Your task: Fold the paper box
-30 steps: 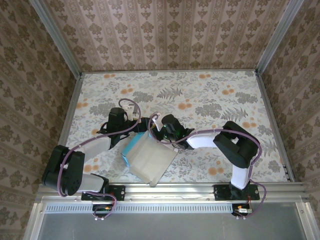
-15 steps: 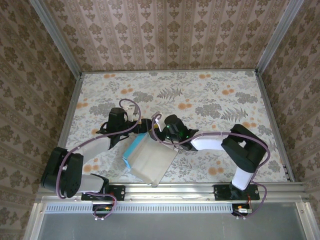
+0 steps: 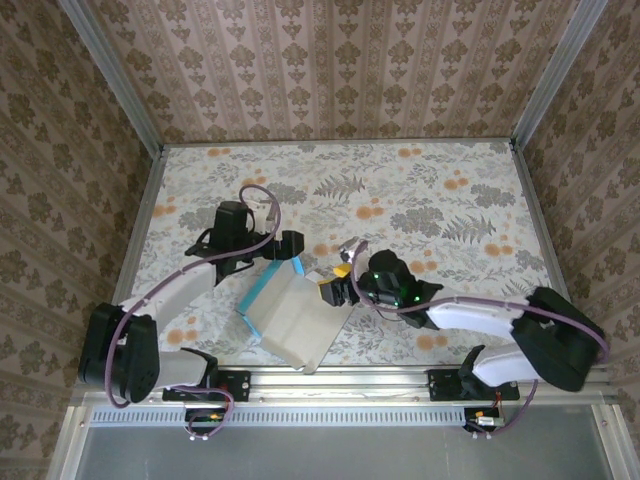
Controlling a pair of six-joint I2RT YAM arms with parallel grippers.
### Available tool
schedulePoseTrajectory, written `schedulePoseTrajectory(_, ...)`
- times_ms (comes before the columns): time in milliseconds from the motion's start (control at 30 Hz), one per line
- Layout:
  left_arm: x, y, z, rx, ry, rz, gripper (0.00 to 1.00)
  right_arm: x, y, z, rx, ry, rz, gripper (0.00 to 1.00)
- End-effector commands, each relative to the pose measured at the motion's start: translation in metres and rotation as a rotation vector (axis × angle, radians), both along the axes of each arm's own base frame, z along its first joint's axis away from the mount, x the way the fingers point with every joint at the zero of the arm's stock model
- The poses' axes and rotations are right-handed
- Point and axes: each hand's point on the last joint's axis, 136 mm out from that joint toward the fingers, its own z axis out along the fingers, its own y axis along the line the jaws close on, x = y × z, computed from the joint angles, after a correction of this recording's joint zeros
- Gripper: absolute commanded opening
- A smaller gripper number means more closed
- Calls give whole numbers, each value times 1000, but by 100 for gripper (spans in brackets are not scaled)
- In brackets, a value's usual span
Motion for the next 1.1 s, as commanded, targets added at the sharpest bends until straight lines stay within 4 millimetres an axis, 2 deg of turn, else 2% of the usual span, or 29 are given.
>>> schedulePoseTrajectory(0,-11,9,9,81,21,-30,100,-10,-15,12,31,39,-41,85)
schedulePoseTrajectory(33,-14,11,10,102,36,-38,100,-13,-20,14,33,45,-49,99)
schedulePoseTrajectory(67,-17,13,10,121,52,-47,100,-16,-24,17,35,50,-52,100)
schedulePoseTrajectory(333,-33,18,7,226,244,-81,100,-33,-54,29,43,74,-93,100)
schedulePoseTrajectory(500,-36,16,-2,257,342,-109,95,-38,-71,30,55,77,-123,100)
schedulePoseTrajectory(700,-34,7,-18,281,399,-116,90,-43,-76,30,68,81,-111,100)
schedulePoseTrajectory(1067,-20,-2,-29,286,438,-96,75,-43,-75,21,59,105,-109,100)
